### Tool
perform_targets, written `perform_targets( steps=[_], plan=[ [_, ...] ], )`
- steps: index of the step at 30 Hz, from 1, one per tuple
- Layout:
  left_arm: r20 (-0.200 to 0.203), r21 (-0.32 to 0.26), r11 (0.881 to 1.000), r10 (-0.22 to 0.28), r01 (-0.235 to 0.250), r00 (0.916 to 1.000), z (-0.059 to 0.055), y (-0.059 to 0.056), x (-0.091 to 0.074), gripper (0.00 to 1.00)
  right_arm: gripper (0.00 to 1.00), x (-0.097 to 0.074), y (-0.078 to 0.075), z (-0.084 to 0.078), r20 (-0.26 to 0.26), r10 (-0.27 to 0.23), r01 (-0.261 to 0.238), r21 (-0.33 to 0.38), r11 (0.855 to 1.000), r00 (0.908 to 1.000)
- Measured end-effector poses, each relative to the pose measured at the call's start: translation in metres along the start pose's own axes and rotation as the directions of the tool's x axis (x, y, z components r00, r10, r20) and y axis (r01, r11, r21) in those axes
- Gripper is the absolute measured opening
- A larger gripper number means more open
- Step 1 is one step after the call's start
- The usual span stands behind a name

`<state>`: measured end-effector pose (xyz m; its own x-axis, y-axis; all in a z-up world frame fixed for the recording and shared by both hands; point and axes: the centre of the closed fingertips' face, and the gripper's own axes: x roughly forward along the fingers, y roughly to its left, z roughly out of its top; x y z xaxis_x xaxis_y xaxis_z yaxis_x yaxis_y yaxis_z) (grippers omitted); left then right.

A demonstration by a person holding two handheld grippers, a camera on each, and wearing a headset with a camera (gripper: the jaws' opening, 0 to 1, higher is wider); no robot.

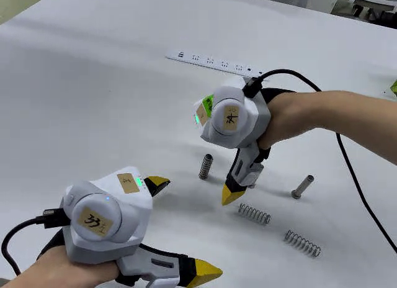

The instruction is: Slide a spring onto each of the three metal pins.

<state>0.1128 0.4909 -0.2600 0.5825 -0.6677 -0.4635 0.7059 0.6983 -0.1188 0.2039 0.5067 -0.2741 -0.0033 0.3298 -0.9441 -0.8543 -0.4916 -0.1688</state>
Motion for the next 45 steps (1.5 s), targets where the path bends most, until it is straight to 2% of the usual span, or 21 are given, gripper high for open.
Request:
perform_targets(
  steps=[6,10,11,16,19,21,23,27,35,39,42,45],
  plan=[
    [0.002,0.01,1.0,0.003,-0.003,1.0,0.003,0.002,0.0,1.0,0.99,-0.008,0.011,-0.009,0.054,-0.02,0.014,0.115,0.993,0.9983],
    [0.016,0.024,1.0,0.017,-0.017,0.9997,0.009,0.005,0.001,1.0,0.99,-0.017,0.02,-0.017,0.103,-0.041,0.018,0.216,0.976,0.9938],
    [0.023,0.029,0.999,0.021,-0.022,0.9995,0.011,0.006,0.0,1.0,0.99,-0.02,0.021,-0.02,0.109,-0.047,0.023,0.219,0.976,0.9929],
    [0.04,0.035,0.998,0.041,-0.043,0.9983,0.02,0.012,0.001,1.0,0.99,-0.033,0.027,-0.032,0.142,-0.086,0.039,0.305,0.951,0.986],
    [0.051,0.035,0.998,0.047,-0.049,0.9976,0.024,0.015,0.001,1.0,0.99,-0.04,0.029,-0.037,0.164,-0.125,0.062,0.343,0.937,0.9784],
    [0.052,0.042,0.998,0.055,-0.057,0.9972,0.025,0.016,0.001,1.0,0.99,-0.044,0.032,-0.043,0.168,-0.148,0.075,0.38,0.922,0.9746],
    [0.053,0.045,0.997,0.057,-0.059,0.997,0.026,0.017,0.001,1.0,0.99,-0.048,0.037,-0.046,0.184,-0.168,0.083,0.398,0.914,0.9685],
    [0.053,0.04,0.998,0.056,-0.058,0.997,0.028,0.018,0.002,1.0,0.99,-0.054,0.046,-0.056,0.185,-0.2,0.102,0.437,0.894,0.9621],
    [0.044,0.05,0.998,0.045,-0.047,0.998,0.028,0.017,0.006,1.0,0.99,-0.072,0.06,-0.074,0.198,-0.286,0.144,0.528,0.837,0.9376],
    [0.039,0.06,0.997,0.036,-0.038,0.9986,0.029,0.015,0.008,1.0,0.99,-0.076,0.071,-0.086,0.187,-0.304,0.152,0.562,0.813,0.9342],
    [0.04,0.071,0.997,0.029,-0.032,0.9988,0.031,0.013,0.009,0.99,0.99,-0.079,0.081,-0.093,0.189,-0.323,0.15,0.602,0.784,0.9275],
    [0.04,0.078,0.997,0.026,-0.029,0.9988,0.032,0.013,0.009,0.97,0.99,-0.08,0.09,-0.099,0.183,-0.334,0.154,0.623,0.767,0.9246]
  ],
)
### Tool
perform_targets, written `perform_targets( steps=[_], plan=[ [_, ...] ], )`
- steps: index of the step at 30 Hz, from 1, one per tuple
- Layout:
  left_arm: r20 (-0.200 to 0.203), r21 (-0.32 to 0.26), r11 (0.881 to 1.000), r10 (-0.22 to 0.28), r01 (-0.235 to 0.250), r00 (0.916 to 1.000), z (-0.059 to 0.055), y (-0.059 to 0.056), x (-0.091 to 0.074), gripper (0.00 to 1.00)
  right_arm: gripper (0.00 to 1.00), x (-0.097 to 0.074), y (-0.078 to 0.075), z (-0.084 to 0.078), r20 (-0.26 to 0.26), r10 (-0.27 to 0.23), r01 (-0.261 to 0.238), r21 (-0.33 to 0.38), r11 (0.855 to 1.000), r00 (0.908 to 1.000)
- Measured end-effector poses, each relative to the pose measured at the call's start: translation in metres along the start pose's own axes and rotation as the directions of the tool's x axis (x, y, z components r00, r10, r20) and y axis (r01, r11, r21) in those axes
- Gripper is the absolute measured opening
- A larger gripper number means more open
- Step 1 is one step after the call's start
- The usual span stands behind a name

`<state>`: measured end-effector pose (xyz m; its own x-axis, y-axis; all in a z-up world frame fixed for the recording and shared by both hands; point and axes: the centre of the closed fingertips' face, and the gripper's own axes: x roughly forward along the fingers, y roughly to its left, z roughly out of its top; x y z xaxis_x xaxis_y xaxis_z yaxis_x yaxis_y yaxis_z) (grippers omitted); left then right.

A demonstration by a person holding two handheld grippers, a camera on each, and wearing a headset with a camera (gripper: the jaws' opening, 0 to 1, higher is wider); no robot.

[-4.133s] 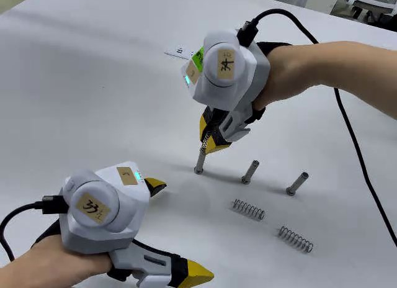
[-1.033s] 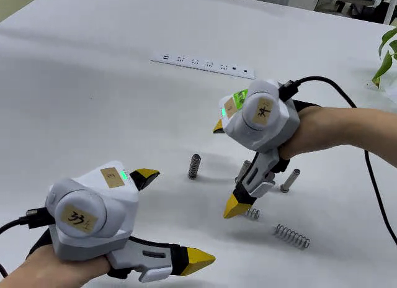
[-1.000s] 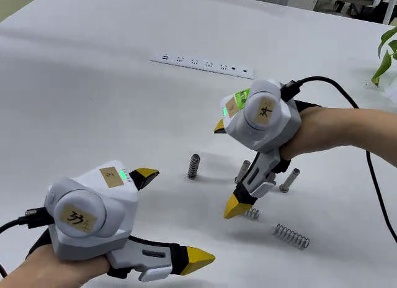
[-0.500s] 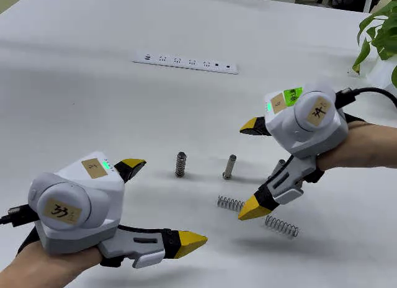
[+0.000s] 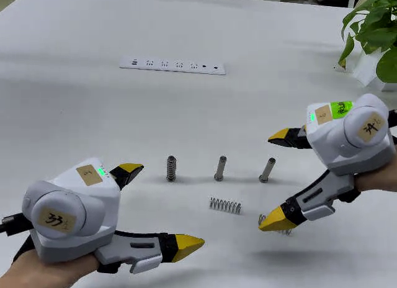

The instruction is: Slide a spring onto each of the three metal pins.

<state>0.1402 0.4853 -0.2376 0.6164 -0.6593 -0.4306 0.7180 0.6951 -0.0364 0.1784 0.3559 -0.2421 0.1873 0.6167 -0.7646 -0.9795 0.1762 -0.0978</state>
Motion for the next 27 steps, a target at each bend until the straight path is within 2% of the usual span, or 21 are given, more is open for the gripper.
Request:
perform_targets(
  steps=[5,9,16,27],
  plan=[
    [-0.009,0.01,1.0,-0.012,0.012,0.9999,0.0,-0.002,0.001,0.97,0.99,-0.01,0.005,-0.008,0.042,-0.04,0.036,0.082,0.996,0.9983],
    [-0.025,0.023,0.999,-0.025,0.026,0.9994,-0.003,-0.005,0.002,0.97,0.99,-0.016,0.01,-0.016,0.049,-0.061,0.055,0.113,0.992,0.997],
    [-0.043,0.026,0.999,-0.04,0.042,0.9983,-0.009,-0.008,0.003,0.97,0.99,-0.029,0.016,-0.027,0.085,-0.121,0.102,0.198,0.975,0.9891],
    [-0.065,0.035,0.997,-0.067,0.07,0.9956,-0.015,-0.011,0.01,0.96,0.99,-0.039,0.029,-0.051,0.086,-0.162,0.132,0.282,0.95,0.983]
  ],
)
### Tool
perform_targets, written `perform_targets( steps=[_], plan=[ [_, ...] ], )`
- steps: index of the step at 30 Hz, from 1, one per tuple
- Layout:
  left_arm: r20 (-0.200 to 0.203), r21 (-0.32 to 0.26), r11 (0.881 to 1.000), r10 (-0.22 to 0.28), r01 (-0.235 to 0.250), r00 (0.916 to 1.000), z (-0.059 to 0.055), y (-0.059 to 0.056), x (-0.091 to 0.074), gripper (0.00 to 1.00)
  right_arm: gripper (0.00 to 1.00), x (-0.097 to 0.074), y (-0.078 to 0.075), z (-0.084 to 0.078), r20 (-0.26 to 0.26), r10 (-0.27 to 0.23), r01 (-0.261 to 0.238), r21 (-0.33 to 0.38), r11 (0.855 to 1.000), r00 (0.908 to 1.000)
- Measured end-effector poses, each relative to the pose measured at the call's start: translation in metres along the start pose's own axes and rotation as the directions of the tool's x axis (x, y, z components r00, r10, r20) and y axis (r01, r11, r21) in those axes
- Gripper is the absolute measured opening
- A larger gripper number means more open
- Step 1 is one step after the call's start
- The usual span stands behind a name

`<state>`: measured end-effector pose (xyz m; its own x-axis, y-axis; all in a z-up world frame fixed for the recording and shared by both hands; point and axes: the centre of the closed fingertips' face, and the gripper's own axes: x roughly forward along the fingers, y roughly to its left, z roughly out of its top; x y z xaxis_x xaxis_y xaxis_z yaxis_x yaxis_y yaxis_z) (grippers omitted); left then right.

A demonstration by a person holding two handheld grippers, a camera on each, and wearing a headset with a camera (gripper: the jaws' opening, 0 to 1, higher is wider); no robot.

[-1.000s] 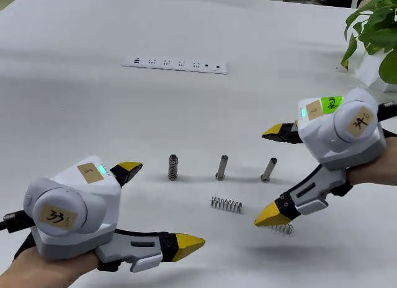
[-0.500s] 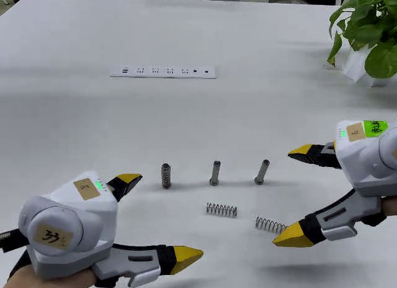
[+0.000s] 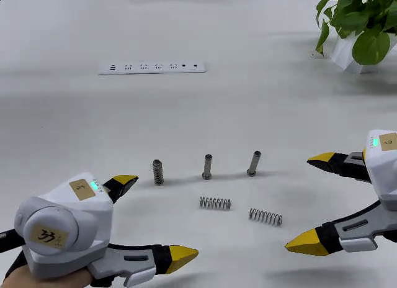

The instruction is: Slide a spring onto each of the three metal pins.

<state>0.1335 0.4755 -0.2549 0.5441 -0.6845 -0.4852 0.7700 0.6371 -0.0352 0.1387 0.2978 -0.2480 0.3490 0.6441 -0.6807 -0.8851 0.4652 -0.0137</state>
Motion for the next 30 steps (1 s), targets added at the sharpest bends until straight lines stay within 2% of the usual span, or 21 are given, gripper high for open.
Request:
perform_targets(
  steps=[5,11,18,24,26,29,30],
  plan=[
    [-0.018,0.01,1.0,-0.015,0.015,0.9997,-0.003,-0.001,0.004,0.96,0.99,-0.004,-0.002,-0.007,0.002,-0.014,0.014,0.021,1.0,0.9999],
    [-0.037,0.025,0.999,-0.036,0.037,0.9987,-0.004,-0.002,0.005,0.95,0.99,-0.008,-0.003,-0.007,0.018,-0.029,0.028,0.032,0.999,0.9994],
    [-0.066,0.071,0.99,-0.117,0.121,0.991,-0.001,-0.016,0.015,0.86,0.98,-0.012,0.003,-0.014,0.01,-0.035,0.035,0.041,0.999,0.9993],
    [-0.088,0.096,0.982,-0.153,0.162,0.9843,0.004,-0.022,0.03,0.77,0.97,-0.016,0.01,-0.013,0.02,-0.034,0.033,0.052,0.998,0.9992],
    [-0.117,0.127,0.978,-0.152,0.167,0.9814,0.003,-0.021,0.034,0.72,0.97,-0.017,0.011,-0.015,0.02,-0.035,0.034,0.06,0.998,0.9992],
    [-0.13,0.136,0.973,-0.17,0.187,0.9769,0.005,-0.024,0.042,0.65,0.97,-0.017,0.013,-0.018,0.017,-0.036,0.034,0.069,0.997,0.9992],
    [-0.155,0.146,0.97,-0.172,0.194,0.973,0.004,-0.025,0.044,0.64,0.96,-0.017,0.014,-0.02,0.014,-0.035,0.034,0.07,0.997,0.9993]
  ],
)
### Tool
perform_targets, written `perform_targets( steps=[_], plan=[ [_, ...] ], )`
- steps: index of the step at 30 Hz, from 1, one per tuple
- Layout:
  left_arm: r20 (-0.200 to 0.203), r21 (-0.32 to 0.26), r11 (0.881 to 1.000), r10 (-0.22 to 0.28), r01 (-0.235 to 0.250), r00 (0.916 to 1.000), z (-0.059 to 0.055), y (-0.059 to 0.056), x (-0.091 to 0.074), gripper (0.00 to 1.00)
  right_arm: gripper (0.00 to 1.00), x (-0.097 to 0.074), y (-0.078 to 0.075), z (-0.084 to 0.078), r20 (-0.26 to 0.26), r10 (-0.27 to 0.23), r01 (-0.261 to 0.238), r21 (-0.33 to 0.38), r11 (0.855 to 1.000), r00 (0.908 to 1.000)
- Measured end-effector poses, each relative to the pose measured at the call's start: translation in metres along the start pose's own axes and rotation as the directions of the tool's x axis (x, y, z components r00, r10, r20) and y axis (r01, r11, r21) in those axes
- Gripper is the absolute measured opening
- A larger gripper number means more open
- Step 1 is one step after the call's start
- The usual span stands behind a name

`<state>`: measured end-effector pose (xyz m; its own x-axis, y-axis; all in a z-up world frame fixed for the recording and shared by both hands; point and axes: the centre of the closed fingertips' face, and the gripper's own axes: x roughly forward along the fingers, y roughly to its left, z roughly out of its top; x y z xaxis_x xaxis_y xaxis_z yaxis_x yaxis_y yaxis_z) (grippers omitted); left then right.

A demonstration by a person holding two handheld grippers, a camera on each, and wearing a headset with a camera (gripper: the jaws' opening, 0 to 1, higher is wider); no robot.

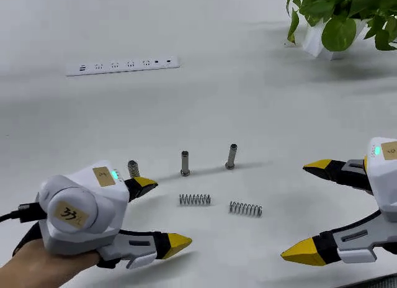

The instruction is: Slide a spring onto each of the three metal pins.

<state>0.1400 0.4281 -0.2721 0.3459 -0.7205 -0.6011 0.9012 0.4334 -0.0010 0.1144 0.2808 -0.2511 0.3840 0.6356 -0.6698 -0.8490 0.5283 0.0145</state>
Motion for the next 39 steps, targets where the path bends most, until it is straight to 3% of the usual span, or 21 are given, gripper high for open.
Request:
perform_targets(
  steps=[2,6,7,14,17,19,24,27,30,39],
  plan=[
    [-0.037,0.032,0.999,-0.03,0.031,0.9989,-0.001,-0.004,0.004,0.6,0.96,0.0,0.002,-0.001,-0.002,0.003,-0.003,0.003,1.0,1.0],
    [-0.085,0.052,0.998,-0.042,0.046,0.9955,0.0,-0.004,0.013,0.52,0.96,-0.001,0.003,-0.005,-0.005,0.007,-0.007,0.012,1.0,1.0],
    [-0.122,0.054,0.997,-0.039,0.046,0.9918,-0.005,-0.002,0.014,0.53,0.96,-0.001,0.003,-0.006,-0.006,0.006,-0.006,0.012,1.0,1.0],
    [-0.174,0.07,0.995,-0.053,0.066,0.9833,-0.002,0.004,0.024,0.44,0.95,-0.004,0.003,-0.01,0.002,0.006,-0.006,0.028,1.0,1.0],
    [-0.205,0.073,0.994,-0.06,0.076,0.977,-0.002,0.007,0.027,0.39,0.95,-0.005,0.003,-0.011,0.006,0.007,-0.007,0.035,0.999,1.0],
    [-0.238,0.073,0.993,-0.076,0.096,0.9683,-0.005,0.008,0.028,0.37,0.94,-0.005,0.005,-0.011,0.012,0.016,-0.016,0.04,0.999,0.9998],
    [-0.281,0.068,0.991,-0.093,0.116,0.9551,-0.006,0.008,0.035,0.3,0.94,-0.005,0.006,-0.012,0.012,0.017,-0.017,0.044,0.999,0.9998],
    [-0.3,0.085,0.989,-0.092,0.123,0.9494,-0.006,0.007,0.037,0.31,0.94,-0.005,0.006,-0.012,0.015,0.015,-0.016,0.049,0.999,0.9998],
    [-0.327,0.125,0.985,-0.071,0.117,0.9423,-0.006,0.013,0.037,0.26,0.94,-0.006,0.005,-0.011,0.02,0.012,-0.013,0.052,0.999,0.9997],
    [-0.37,0.147,0.979,-0.078,0.141,0.9259,-0.007,0.014,0.037,0.23,0.94,-0.006,0.003,-0.016,0.014,0.007,-0.008,0.065,0.998,0.9999]
  ],
)
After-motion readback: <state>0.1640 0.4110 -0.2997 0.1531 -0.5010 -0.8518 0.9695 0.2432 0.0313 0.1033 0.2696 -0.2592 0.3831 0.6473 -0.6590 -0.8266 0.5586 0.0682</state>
